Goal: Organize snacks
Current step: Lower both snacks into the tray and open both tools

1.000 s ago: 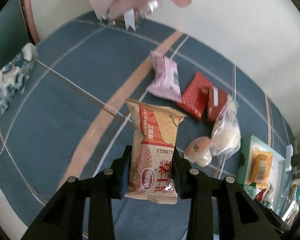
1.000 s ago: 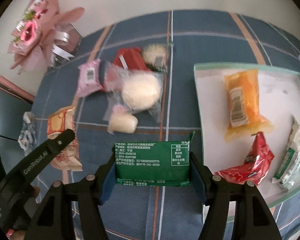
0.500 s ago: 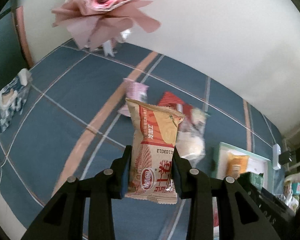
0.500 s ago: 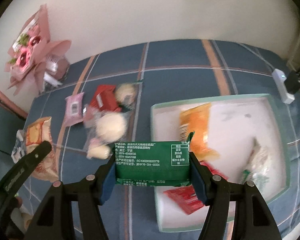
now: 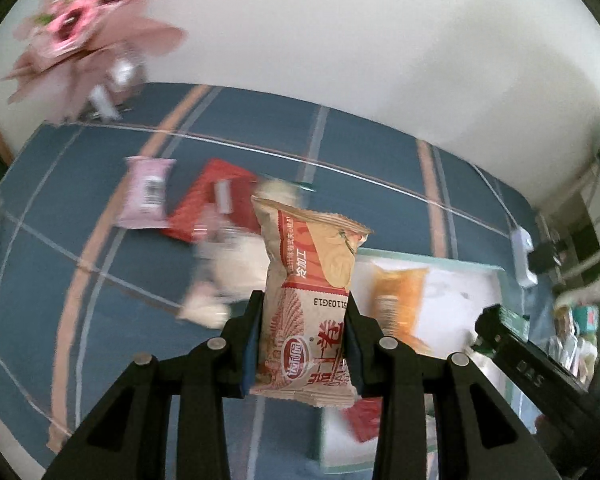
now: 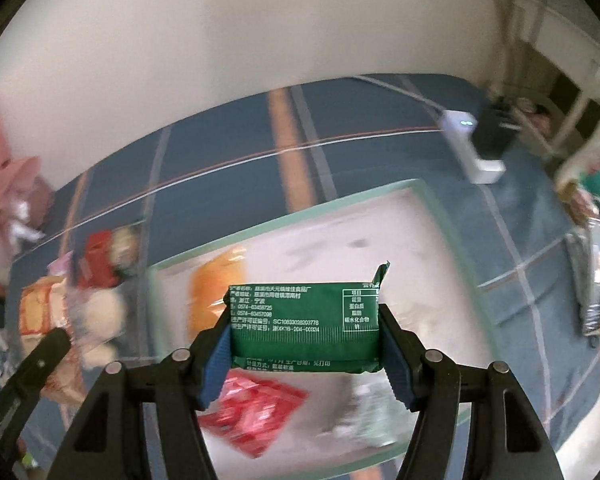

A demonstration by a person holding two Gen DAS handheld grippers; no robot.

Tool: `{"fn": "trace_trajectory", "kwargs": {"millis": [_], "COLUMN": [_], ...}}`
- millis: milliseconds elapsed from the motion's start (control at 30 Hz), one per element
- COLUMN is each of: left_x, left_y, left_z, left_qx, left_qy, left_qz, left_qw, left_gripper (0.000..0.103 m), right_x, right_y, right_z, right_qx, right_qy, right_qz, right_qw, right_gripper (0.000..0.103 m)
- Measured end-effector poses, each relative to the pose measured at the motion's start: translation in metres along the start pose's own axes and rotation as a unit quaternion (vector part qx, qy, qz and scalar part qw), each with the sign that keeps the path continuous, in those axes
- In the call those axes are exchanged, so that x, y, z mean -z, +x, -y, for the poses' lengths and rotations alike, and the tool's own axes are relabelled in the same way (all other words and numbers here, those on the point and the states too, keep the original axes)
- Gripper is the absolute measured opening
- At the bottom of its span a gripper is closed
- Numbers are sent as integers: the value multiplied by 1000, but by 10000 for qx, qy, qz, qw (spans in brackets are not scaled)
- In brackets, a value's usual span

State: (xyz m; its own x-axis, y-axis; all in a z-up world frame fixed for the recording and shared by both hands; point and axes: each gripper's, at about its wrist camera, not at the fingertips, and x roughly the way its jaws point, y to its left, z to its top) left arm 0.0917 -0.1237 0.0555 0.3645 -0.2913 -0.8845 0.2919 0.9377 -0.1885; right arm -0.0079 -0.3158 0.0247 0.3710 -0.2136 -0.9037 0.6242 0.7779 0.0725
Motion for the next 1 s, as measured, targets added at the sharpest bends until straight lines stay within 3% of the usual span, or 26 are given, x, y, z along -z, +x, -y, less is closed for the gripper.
{"fn": "trace_trajectory", "kwargs": {"millis": [267, 433, 1000], "left_x": [0, 3, 11], "left_y": [22, 38, 81], "left_z": [72, 103, 126], "left_qx": [101, 85, 113], "left_qy": [631, 841, 832], "left_qz": [-113, -226, -593], "left_qw": [9979, 9962, 9947], "left_gripper": [37, 37, 37], "right_x": [-9, -9, -3], "right_y": [19, 24, 34], "right_z": [63, 83, 89], "right_qx": [505, 484, 376], "right_qy": [519, 680, 668], "right_qz": [-106, -141, -287], "right_qw": [9973, 9964, 9966], "right_gripper": [68, 68, 68]}}
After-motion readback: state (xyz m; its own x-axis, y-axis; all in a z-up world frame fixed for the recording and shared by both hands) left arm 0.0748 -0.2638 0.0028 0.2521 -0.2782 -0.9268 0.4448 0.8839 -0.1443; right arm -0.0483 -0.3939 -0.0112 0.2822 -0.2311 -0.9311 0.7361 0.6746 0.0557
